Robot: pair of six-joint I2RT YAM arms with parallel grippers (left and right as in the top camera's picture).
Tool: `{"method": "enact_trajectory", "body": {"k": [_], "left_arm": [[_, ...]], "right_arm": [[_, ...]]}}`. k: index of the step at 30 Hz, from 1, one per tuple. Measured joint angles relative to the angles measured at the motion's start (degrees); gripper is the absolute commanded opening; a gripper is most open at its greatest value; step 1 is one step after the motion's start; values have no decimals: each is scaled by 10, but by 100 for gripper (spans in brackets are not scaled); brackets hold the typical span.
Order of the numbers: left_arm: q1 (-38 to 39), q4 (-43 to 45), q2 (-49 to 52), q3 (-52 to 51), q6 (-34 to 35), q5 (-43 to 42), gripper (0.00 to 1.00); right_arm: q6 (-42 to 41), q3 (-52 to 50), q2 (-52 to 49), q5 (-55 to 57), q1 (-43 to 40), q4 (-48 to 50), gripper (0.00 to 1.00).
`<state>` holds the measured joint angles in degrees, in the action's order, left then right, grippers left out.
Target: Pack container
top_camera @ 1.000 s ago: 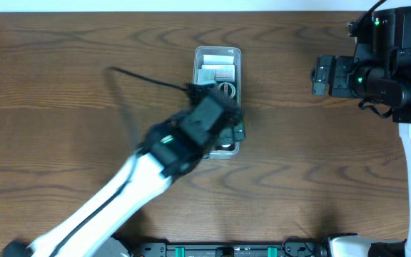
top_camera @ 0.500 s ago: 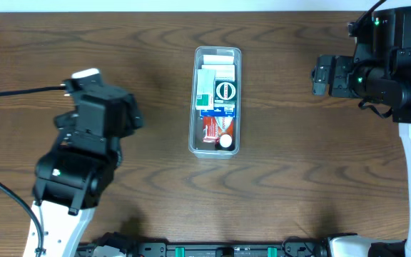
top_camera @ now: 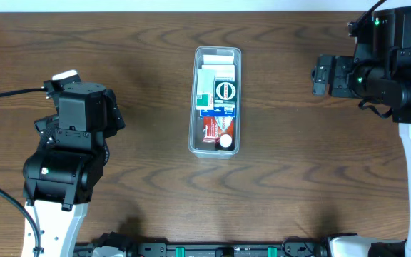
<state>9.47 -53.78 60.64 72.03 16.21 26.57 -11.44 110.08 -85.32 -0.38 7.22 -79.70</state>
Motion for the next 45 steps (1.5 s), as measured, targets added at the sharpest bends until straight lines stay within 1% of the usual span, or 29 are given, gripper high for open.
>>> {"method": "enact_trajectory", "body": {"k": [15,20,25,28,31,34,35,37,39,41,45], "left_arm": [[0,0,0,0,0,0,98],[0,0,0,0,0,0,98],[0,0,0,0,0,0,98],[0,0,0,0,0,0,98],[0,0,0,0,0,0,98],[0,0,0,0,0,0,98],[0,0,0,0,0,0,98],[0,0,0,0,0,0,98],[0,0,0,0,0,0,98],[0,0,0,0,-1,1,98],[0,0,0,0,-2,0,98]], "right_arm": [[0,0,0,0,0,0,99],[21,0,0,24,0,0,99],[43,0,0,42,0,-22,99],[64,-2,7,49,0,-10,99],[82,-28,38,52,0,42,99],[97,-91,101,54,0,122,99],[103,-138,140,54,0,169,99],[108,-195,187,54,0,214,99],[114,-286,257,54,0,278,99],[120,-376,322,54,0,320,99],[122,-517,432,54,0,362,99]]}}
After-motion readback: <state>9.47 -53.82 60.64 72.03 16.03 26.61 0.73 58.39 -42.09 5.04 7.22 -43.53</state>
